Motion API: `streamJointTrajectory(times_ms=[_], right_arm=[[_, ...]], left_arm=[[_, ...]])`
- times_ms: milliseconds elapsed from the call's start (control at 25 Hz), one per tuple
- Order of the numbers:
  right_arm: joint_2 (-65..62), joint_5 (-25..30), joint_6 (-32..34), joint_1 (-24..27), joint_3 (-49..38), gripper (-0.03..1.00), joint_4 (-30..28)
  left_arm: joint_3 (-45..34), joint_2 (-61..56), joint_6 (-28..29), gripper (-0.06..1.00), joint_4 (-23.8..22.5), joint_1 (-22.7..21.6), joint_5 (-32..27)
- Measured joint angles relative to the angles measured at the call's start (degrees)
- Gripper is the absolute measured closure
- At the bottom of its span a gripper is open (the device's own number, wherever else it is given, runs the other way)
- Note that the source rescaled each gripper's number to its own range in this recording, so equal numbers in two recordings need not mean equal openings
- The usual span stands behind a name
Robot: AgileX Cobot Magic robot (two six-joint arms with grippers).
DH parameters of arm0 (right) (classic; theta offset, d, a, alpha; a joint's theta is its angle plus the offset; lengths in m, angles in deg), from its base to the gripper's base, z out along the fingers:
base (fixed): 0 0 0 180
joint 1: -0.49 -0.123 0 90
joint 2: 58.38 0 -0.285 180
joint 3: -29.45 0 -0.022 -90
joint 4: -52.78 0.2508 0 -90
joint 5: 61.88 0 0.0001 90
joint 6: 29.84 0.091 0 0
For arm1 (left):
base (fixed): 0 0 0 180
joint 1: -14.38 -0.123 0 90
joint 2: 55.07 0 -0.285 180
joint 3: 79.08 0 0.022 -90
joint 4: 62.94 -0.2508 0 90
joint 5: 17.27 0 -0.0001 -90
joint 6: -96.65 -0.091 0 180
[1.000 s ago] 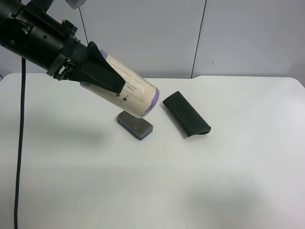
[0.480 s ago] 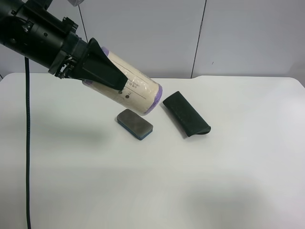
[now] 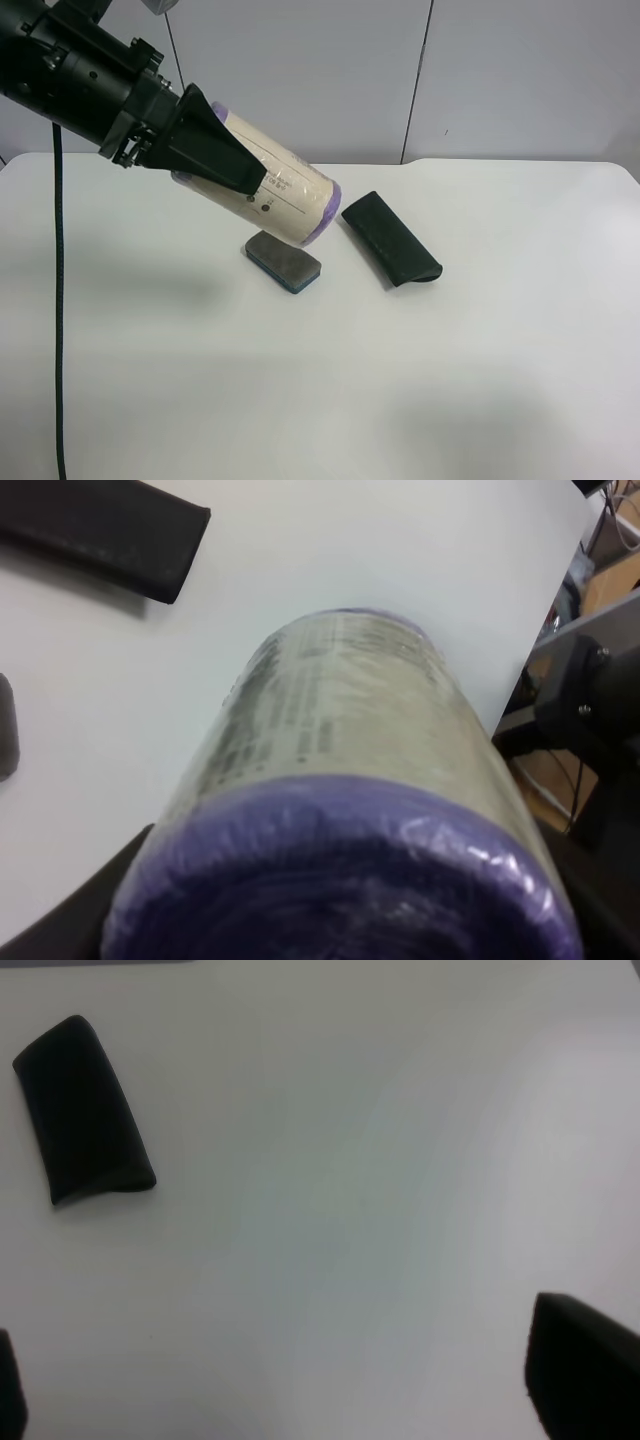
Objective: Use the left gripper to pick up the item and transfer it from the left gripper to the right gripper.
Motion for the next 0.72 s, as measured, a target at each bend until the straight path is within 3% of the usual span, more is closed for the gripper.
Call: streamJointTrajectory(times_ms=[200,400,720], right_arm=[[0.0,0.0,-0.2,0.0,0.0,-0.03,0.8],[6.2,-0.1,-1.9,0.0,1.0,-0.03,8.2],[30.2,0.0,-21.5,0.0,14.1,-0.03,20.2]], left_arm=[[0.0,0.0,-5.3,0.94,-0.1,0.0,-1.4],[0.0,0.0,-11.4,0.94,0.0,0.0,-3.5],[0.0,0.0,-19.7,0.94,0.1,0.0,-4.0]])
